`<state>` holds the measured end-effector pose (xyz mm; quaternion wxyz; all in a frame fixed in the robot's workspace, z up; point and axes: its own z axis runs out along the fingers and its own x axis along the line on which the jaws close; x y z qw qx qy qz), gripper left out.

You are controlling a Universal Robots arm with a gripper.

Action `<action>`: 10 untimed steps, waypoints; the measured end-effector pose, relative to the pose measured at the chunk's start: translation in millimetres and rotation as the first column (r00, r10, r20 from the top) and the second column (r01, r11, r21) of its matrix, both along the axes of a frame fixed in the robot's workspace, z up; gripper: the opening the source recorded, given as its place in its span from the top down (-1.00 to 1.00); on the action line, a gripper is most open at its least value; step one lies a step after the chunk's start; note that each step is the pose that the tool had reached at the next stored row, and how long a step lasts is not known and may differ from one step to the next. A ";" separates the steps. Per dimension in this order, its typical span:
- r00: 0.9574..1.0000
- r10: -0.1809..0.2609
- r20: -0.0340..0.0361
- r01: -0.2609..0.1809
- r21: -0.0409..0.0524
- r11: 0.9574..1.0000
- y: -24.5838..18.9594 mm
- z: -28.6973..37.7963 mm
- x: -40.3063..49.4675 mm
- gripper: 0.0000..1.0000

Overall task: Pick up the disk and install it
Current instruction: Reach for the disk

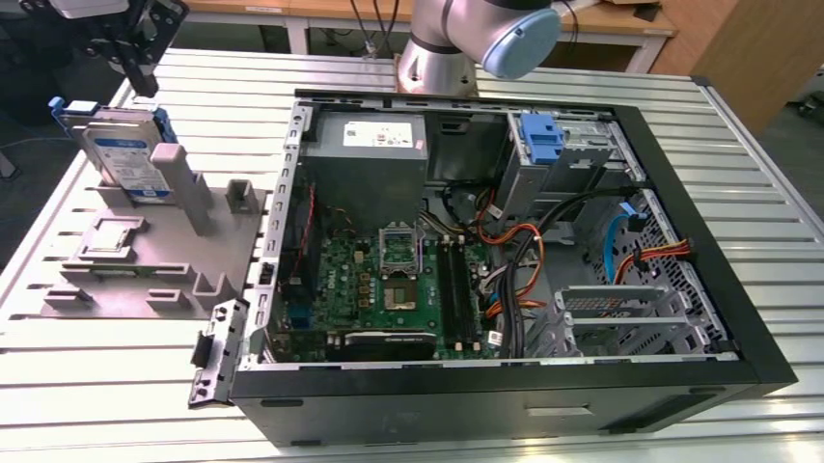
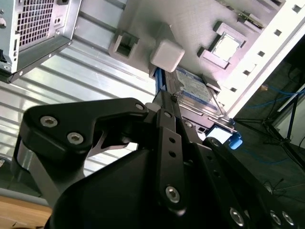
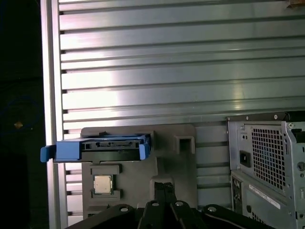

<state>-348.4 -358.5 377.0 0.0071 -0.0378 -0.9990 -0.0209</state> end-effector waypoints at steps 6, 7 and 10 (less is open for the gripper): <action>1.000 0.000 0.000 0.000 0.000 1.000 2.2 -0.5 -20.8 0.80; 1.000 0.000 0.000 0.000 0.000 1.000 2.9 -0.7 -25.0 0.80; 1.000 0.000 0.000 0.000 0.000 1.000 4.3 -1.3 -38.5 0.80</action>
